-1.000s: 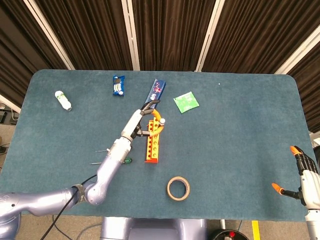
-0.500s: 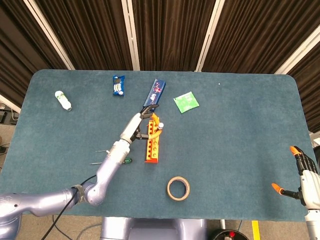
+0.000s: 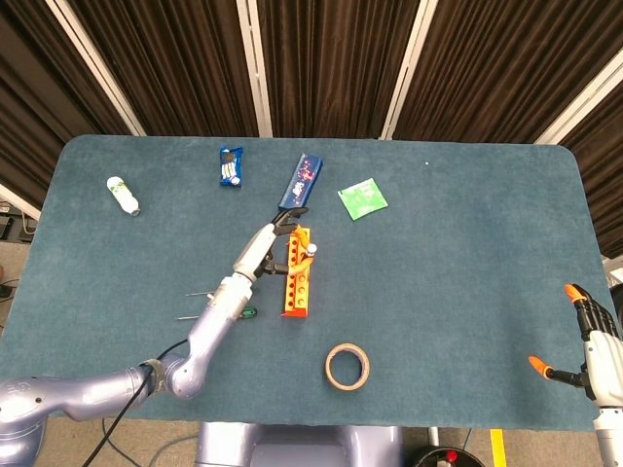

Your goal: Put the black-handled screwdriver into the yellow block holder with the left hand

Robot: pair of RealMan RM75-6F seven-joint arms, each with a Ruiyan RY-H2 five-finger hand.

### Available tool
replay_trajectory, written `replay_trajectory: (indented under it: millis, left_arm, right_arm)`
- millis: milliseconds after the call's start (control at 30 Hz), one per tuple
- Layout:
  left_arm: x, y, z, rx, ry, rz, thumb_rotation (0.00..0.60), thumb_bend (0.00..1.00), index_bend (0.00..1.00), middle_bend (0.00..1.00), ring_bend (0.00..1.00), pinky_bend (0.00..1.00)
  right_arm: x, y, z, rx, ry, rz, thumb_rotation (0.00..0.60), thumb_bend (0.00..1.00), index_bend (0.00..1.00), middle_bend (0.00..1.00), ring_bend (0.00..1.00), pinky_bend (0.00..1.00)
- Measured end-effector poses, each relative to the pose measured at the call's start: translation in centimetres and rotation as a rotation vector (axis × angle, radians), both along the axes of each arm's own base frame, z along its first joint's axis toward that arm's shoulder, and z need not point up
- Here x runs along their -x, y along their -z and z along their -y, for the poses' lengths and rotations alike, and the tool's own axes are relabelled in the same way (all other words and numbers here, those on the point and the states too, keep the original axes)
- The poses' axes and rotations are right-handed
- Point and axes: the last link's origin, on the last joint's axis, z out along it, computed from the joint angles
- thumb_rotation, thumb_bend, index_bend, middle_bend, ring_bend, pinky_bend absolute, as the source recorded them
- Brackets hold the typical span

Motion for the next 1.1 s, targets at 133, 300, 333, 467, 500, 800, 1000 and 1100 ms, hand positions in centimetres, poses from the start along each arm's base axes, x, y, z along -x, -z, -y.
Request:
replay_trajectory:
  millis: [133,300,333,467,500,800,1000,1100]
  left_arm:
    - [0.3,0.2,-0.1,0.002,-0.005,-0.008,0.6,0.46,0.64,0.08,0.0,0.05]
    - [0.6,0.6,-0.3,0.004,-0.014,-0.017,0.6,0.46,0.64,0.08,0.0,0.05]
    - [0.6,0.7,-0.3,0.005,-0.014,-0.019,0.6,0.47,0.64,0.08,0.0,0.05]
    - [0.7,1.0,-0.3,0.013,-0.019,-0.019,0.6,0.46,0.64,0.08,0.0,0.05]
    - [0.7,1.0,-0.3,0.015,-0.019,-0.019,0.6,0.46,0.64,0.08,0.0,0.05]
    - [0.5,1.1,-0.3,0.018,-0.012,-0.014,0.6,0.46,0.64,0.08,0.0,0.05]
    - [0.7,1.3,-0.2,0.023,-0.014,-0.023,0.6,0.46,0.64,0.08,0.0,0.05]
    - [0.9,1.3,-0.2,0.023,-0.017,-0.023,0.6,0.46,0.64,0.08,0.0,0.05]
  right_arm:
    - [0.0,0.0,0.0,0.001,0.0,0.0,0.6,0.03,0.0,0.0,0.0,0.0]
    - [0.0,0.0,0.0,0.0,-0.002,0.001,0.6,0.03,0.0,0.0,0.0,0.0]
    - [0.0,0.0,0.0,0.0,-0.002,0.001,0.6,0.03,0.0,0.0,0.0,0.0]
    - [0.0,0.0,0.0,0.001,-0.002,0.0,0.6,0.03,0.0,0.0,0.0,0.0]
    - [0.0,0.0,0.0,0.0,-0.002,-0.001,0.6,0.03,0.0,0.0,0.0,0.0]
    - [0.0,0.0,0.0,0.0,-0.002,0.0,0.6,0.03,0.0,0.0,0.0,0.0]
    - [0.0,0.0,0.0,0.001,-0.004,0.0,0.6,0.03,0.0,0.0,0.0,0.0]
    - [0.0,0.0,0.0,0.001,-0.005,0.001,0.6,0.03,0.0,0.0,0.0,0.0]
